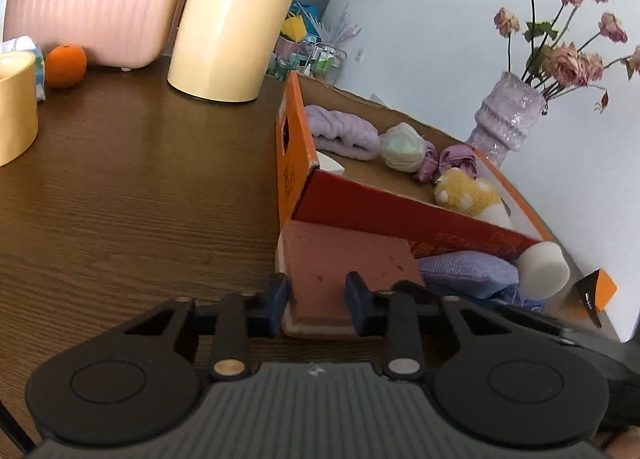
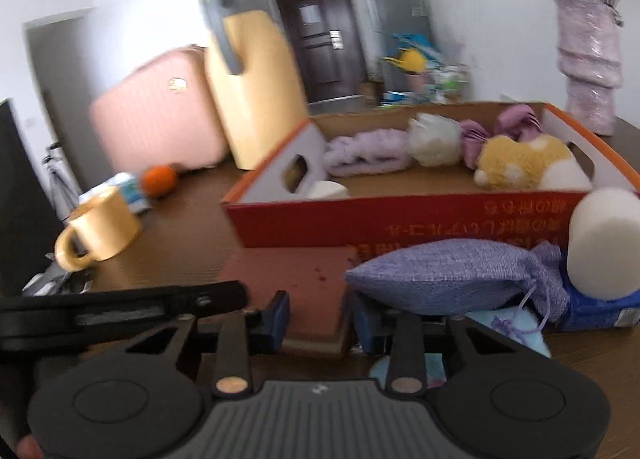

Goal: Organize soft objects
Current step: 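Grasp the pink-brown sponge block with the left gripper while the right grips it too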

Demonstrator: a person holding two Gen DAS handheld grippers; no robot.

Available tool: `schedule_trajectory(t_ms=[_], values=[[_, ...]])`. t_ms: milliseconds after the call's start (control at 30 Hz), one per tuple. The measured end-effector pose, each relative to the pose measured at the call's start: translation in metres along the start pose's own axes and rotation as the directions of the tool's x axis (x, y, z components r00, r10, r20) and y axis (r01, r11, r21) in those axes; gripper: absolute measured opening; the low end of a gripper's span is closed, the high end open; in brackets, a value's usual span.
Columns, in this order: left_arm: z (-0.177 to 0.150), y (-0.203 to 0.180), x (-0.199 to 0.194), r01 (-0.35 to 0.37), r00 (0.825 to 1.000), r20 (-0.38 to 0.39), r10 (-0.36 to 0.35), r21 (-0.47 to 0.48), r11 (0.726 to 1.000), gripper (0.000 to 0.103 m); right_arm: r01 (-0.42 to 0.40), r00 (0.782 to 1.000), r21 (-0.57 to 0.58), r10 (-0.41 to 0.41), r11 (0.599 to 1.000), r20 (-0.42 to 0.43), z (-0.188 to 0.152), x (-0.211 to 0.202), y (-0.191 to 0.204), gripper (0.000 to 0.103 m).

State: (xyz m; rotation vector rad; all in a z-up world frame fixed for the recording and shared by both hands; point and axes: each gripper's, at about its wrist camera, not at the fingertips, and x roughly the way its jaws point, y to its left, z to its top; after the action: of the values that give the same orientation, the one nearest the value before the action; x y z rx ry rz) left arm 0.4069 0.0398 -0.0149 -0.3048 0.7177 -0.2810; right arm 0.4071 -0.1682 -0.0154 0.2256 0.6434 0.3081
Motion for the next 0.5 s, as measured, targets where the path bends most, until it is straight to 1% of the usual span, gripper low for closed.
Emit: schedule_trajectory(t_ms=[133,267,333,433,500], values=[[-0.001,0.000,-0.002,-0.005,1.000,0.000,0.005,0.002,1.000,0.029,-0.021,1.000,0.043,0.020,0.999,0.012,-0.001,0.005,-0.001,0.029],[-0.004,-0.006,-0.015,-0.010,1.000,-0.005,0.010,0.015,1.000,0.028,-0.028,1.000,0.018,0.028,0.999,0.007,-0.003,-0.008,0.005,0.027],[-0.012,-0.013,-0.032,0.003,1.000,0.010,-0.004,0.023,1.000,0.028,-0.039,0.999,-0.009,0.039,0.999,0.016,-0.007,-0.027,0.007,0.027],[-0.036,-0.027,-0.067,0.033,0.999,0.024,-0.034,0.036,0.999,0.028,-0.076,0.997,-0.051,0.076,0.996,0.004,-0.024,-0.070,0.009,0.027],[-0.057,-0.033,-0.085,0.058,0.998,0.010,-0.058,0.005,0.998,0.027,-0.103,0.995,-0.048,0.102,0.994,-0.014,-0.040,-0.095,0.005,0.027]])
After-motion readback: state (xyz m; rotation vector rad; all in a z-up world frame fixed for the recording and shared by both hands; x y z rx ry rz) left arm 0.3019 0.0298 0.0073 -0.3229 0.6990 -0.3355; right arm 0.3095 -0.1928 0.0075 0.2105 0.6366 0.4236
